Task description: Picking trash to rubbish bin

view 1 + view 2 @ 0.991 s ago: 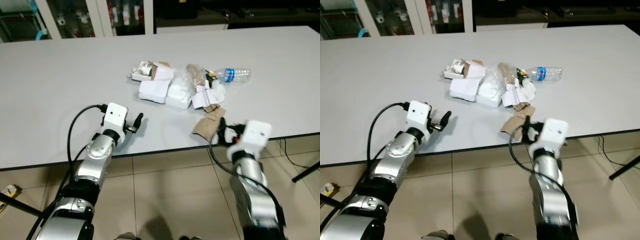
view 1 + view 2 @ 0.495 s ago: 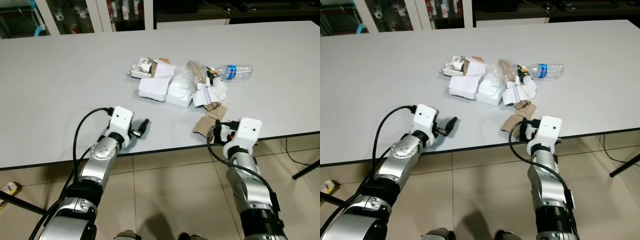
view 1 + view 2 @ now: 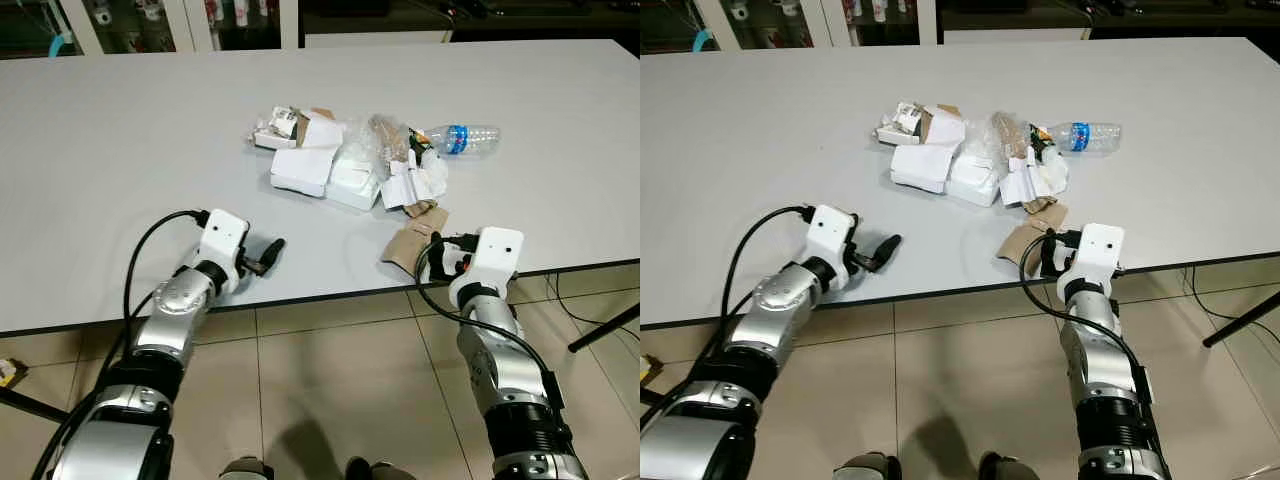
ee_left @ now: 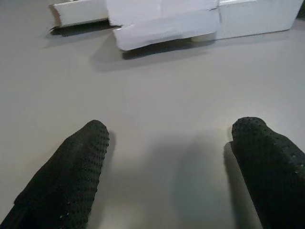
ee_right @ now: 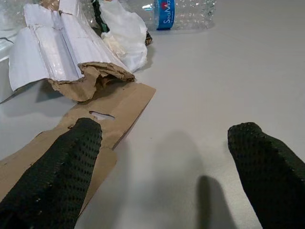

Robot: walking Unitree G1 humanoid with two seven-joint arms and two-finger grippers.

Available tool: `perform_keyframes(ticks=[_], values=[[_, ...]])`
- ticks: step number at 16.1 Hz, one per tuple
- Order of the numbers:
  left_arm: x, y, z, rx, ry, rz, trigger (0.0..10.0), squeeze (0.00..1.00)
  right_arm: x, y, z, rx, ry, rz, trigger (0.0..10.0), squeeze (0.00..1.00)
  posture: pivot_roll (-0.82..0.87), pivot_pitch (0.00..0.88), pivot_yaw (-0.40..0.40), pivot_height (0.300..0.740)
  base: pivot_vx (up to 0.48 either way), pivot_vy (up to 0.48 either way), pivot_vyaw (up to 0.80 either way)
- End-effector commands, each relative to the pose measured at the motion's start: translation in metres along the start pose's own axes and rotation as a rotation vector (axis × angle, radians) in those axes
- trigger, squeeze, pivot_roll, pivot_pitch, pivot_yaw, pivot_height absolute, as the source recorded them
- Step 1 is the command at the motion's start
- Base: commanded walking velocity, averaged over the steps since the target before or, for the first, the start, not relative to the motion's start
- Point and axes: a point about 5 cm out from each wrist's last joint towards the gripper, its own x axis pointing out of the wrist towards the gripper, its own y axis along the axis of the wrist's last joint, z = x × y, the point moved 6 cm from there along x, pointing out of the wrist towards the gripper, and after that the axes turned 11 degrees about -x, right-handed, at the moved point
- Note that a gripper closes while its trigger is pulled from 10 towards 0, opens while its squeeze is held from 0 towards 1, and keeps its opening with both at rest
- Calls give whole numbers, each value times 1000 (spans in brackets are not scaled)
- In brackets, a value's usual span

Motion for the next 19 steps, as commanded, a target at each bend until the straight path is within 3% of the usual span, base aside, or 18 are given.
perform_keyframes(ticks=[1,2,4,10,16,19], values=[[1,-6,9,7,-25,-12,10000,0,0,-4,-1,13,11,-9,10000,0,247,132,-41,740,0,0,0],[1,-9,24,18,-73,-4,10000,0,0,-5,-11,29,42,-13,10000,0,246,135,-35,740,0,0,0],[0,-12,32,29,-96,-2,10000,0,1,-6,-21,52,73,-13,10000,0,256,148,-28,740,0,0,0],[-7,-12,26,45,-83,3,10000,0,12,-4,-43,57,139,-27,10000,0,289,170,-15,740,0,0,0],[-4,-3,48,-59,-261,-27,10000,0,17,-9,-44,40,133,-48,10000,0,301,174,-10,740,0,0,0],[-9,-9,62,-49,-359,-73,10000,0,20,-5,-35,51,95,-33,10000,0,298,175,-3,740,0,0,0]])
